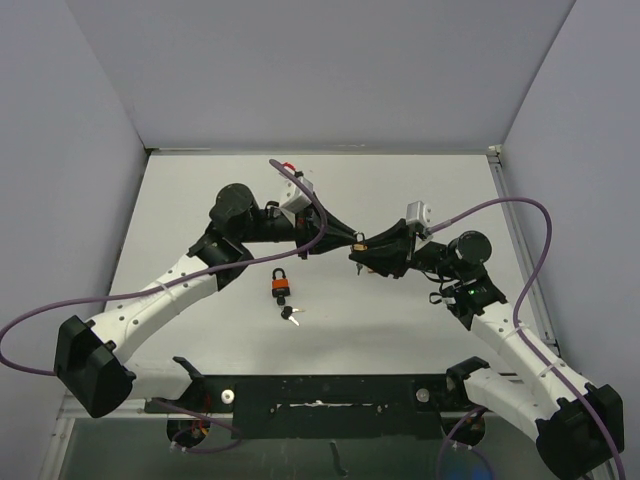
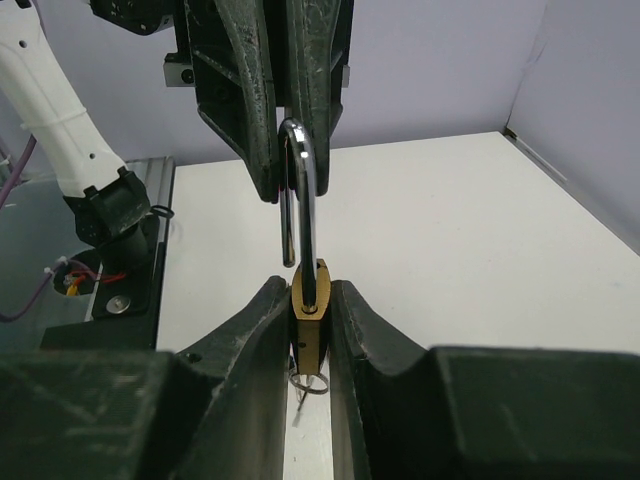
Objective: Lock with the key
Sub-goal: Lock the lock.
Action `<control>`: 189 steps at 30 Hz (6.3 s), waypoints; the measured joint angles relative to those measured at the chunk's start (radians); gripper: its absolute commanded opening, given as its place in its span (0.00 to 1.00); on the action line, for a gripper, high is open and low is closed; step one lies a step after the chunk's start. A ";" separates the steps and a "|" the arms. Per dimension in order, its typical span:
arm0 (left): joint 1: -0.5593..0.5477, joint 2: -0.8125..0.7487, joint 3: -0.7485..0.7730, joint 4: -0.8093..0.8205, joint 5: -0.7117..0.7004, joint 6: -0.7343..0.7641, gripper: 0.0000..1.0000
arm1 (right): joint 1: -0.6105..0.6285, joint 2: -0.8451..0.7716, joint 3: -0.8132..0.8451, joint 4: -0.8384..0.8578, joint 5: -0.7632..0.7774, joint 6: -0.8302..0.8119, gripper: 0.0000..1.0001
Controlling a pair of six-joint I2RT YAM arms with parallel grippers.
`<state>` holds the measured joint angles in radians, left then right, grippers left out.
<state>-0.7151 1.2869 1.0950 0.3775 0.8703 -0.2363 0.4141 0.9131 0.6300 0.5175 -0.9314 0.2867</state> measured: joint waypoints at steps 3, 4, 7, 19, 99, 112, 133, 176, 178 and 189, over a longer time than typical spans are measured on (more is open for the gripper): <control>0.000 0.002 0.000 0.000 0.002 -0.006 0.00 | 0.000 0.000 0.000 -0.003 0.002 -0.001 0.00; 0.000 0.002 0.000 0.001 0.002 -0.006 0.00 | 0.000 0.000 0.000 -0.003 0.003 -0.001 0.00; 0.002 0.002 0.000 0.001 0.002 -0.007 0.00 | 0.000 -0.001 0.000 -0.003 0.004 -0.003 0.00; 0.002 0.002 0.000 0.000 0.013 -0.006 0.00 | 0.000 0.000 0.000 0.014 -0.013 0.013 0.00; -0.051 -0.027 0.033 0.071 -0.091 0.171 0.00 | 0.006 -0.045 0.134 -0.028 0.113 0.008 0.00; -0.061 -0.014 0.009 0.110 -0.134 0.171 0.00 | 0.005 -0.043 0.134 -0.026 0.140 0.007 0.00; -0.061 0.045 -0.040 0.253 -0.179 0.153 0.00 | -0.010 0.008 0.188 -0.045 0.134 0.047 0.00; 0.034 -0.035 -0.058 0.066 -0.277 -0.188 0.00 | 0.055 -0.203 0.046 -0.340 0.376 -0.046 0.61; 0.043 -0.027 -0.058 0.072 -0.266 -0.216 0.00 | 0.067 -0.188 0.042 -0.338 0.394 -0.056 0.61; 0.048 -0.014 -0.058 0.095 -0.216 -0.280 0.00 | 0.102 -0.096 0.040 -0.272 0.475 -0.083 0.57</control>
<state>-0.6674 1.2724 1.0367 0.4725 0.6540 -0.5167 0.5159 0.8173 0.6697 0.2459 -0.4568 0.2039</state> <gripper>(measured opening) 0.026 0.599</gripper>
